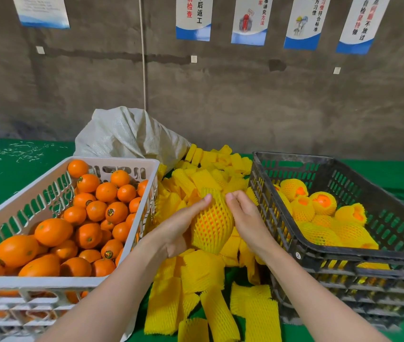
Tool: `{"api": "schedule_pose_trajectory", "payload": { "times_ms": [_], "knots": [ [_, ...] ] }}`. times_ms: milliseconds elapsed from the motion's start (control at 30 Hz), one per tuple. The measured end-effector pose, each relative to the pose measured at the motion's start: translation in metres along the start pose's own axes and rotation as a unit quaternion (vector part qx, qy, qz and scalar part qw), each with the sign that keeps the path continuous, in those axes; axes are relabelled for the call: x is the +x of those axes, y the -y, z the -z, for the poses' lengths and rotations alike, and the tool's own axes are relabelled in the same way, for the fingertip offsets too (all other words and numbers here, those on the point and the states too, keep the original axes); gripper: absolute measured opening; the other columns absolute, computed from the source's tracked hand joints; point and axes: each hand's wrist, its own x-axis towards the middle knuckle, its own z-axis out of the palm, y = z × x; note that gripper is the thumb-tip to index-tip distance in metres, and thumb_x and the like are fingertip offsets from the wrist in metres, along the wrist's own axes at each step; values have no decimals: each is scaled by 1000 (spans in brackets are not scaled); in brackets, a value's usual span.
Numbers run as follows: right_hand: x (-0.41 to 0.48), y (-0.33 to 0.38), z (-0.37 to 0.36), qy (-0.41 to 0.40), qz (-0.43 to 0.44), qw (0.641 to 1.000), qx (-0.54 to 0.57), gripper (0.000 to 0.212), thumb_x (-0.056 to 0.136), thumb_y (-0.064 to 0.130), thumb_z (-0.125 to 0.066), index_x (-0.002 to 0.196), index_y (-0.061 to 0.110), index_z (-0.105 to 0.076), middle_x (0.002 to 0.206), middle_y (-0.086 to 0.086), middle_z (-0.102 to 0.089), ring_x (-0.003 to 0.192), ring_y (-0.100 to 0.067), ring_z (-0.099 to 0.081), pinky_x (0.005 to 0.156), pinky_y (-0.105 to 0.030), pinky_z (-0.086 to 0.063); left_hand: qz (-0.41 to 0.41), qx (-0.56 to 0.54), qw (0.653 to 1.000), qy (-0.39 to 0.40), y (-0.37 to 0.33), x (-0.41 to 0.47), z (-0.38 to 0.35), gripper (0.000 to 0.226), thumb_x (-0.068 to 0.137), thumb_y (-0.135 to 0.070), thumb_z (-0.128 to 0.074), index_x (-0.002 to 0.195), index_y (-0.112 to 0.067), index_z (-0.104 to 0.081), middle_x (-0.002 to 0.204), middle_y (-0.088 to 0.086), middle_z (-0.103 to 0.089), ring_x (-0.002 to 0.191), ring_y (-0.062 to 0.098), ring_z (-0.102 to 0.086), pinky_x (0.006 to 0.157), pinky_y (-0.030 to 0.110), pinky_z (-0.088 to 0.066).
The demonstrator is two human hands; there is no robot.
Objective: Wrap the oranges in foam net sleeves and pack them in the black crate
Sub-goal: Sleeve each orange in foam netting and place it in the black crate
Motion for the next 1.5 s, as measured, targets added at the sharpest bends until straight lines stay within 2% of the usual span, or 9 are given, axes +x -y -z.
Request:
{"api": "schedule_pose_trajectory", "payload": {
  "times_ms": [167,300,467,600,800,1000,1200,1367,1500],
  "knots": [
    [1,-2,0,-59,111,979,-162,24,97,23,-45,74,23,-39,65,8,-38,59,1,-39,54,-17,-31,-4,39,999,24,2,1,3,74,65,-58,-61,126,-17,-53,128,9,-61,118,26,-57,103,44,-43],
    [-1,-6,-5,-94,70,988,-99,12,95,27,-47,85,20,-47,81,1,-53,77,-4,-53,66,-19,-40,-28,-11,999,-13,12,12,0,74,66,-56,-62,128,-17,-54,123,8,-63,115,25,-57,105,45,-41],
    [-17,-9,-8,33,18,999,-19,42,83,64,-49,117,38,-46,123,18,-51,117,6,-46,89,-9,-39,-66,-68,990,-102,20,25,0,74,80,-49,-64,140,-11,-41,132,12,-56,120,28,-54,106,50,-39],
    [-24,-13,-12,77,42,992,-90,56,80,33,-68,127,32,-37,125,17,-46,113,10,-45,86,-6,-40,-86,-71,986,-125,22,27,-5,94,65,-65,-63,139,-12,-43,132,10,-56,117,26,-56,98,44,-48],
    [-23,-12,-3,77,74,978,-179,65,76,32,-70,131,34,-34,138,10,-34,128,0,-32,93,-2,-27,-72,-113,986,-101,16,36,-13,62,83,-71,-34,103,-19,-62,98,5,-73,94,20,-68,78,36,-53],
    [-27,-15,18,45,121,968,-217,72,74,28,-68,126,56,-27,148,10,-18,128,18,-14,92,6,-20,-74,-164,970,-163,6,44,-52,42,94,-51,-45,92,-11,-58,83,10,-67,74,22,-64,59,35,-50],
    [-27,-8,71,-125,139,961,-205,59,63,20,-72,114,35,-47,125,-2,-47,120,-9,-42,94,-3,-29,-188,84,974,-98,-18,53,-109,63,91,-65,-18,119,-23,-55,109,-7,-64,99,8,-60,82,21,-46],
    [-20,-3,139,-236,149,932,-233,50,67,11,-73,114,15,-56,116,-1,-52,109,-3,-44,93,-2,-28,-418,221,877,-85,-9,82,-164,50,103,-26,-30,150,-10,-20,150,-3,-27,137,3,-21,116,25,-19],
    [-7,-12,206,-271,49,923,-270,54,69,12,-75,117,22,-52,122,-6,-51,101,3,-38,79,-6,-27,-374,391,832,-124,6,116,-197,39,97,-11,-46,136,-7,-47,138,12,-49,129,26,-43,105,32,-35]
  ]
}}
